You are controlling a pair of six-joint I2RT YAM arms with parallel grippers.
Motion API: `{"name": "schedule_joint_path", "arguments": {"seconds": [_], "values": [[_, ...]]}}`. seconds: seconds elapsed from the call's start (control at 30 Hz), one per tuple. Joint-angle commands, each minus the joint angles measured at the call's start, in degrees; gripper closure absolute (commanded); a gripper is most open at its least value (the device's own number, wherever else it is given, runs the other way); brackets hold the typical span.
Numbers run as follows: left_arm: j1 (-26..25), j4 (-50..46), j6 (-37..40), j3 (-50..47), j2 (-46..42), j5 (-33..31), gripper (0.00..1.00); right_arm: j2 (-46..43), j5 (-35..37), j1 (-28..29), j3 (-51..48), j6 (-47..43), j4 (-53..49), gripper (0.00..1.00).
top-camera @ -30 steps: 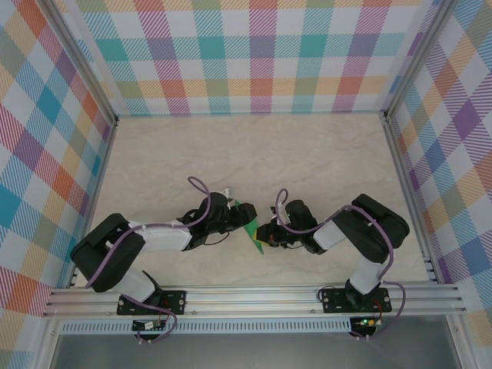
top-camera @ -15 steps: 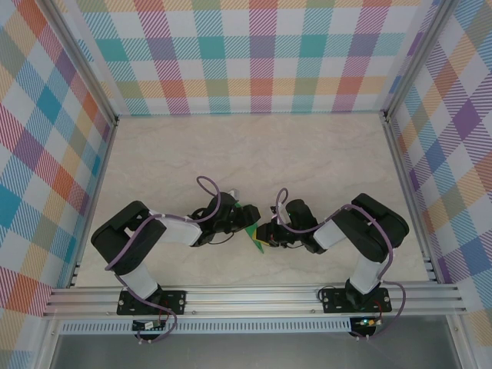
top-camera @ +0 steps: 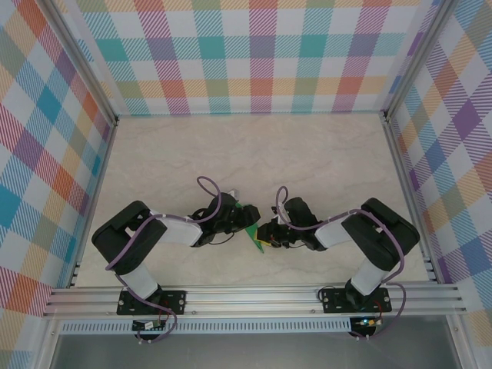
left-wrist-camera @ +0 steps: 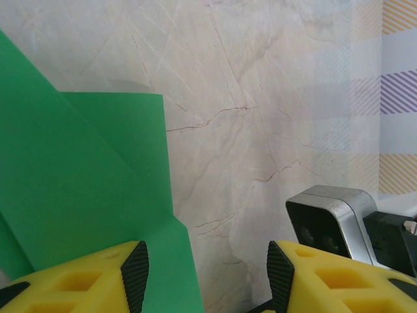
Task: Fold a paper plane with a square sheet of paper (pick it up from the middle)
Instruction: Fold the wing for the fifth time at the center of the table.
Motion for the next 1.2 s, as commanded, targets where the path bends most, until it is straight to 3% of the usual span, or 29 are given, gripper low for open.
{"name": "schedule_joint_path", "arguments": {"seconds": [0.0,0.33,0.87,1.03,1.17], "values": [[-0.8,-1.1,0.5,-1.4,2.8,-2.2,0.47,-1.1,0.8,0.2,0.6,-3.4,-10.0,0.79],[-0.8,-2.4,0.7,-1.4,1.5,-2.2,0.47,-3.3,2.5,2.7,3.9,-9.1,-20.7,0.88],[-0.8,-3.8,0.9,-1.0,0.4,-2.2,0.47,-6.9,2.7,3.0,4.1,-11.4,-26.6,0.87],[-0.7,-4.0,1.0,-0.6,0.3,-1.7,0.48,-7.1,3.1,3.7,4.4,-12.0,-27.0,0.78],[-0.8,-4.4,1.0,-0.3,0.2,-1.5,0.48,-11.8,7.6,3.7,4.6,-12.8,-31.1,0.75]]}}
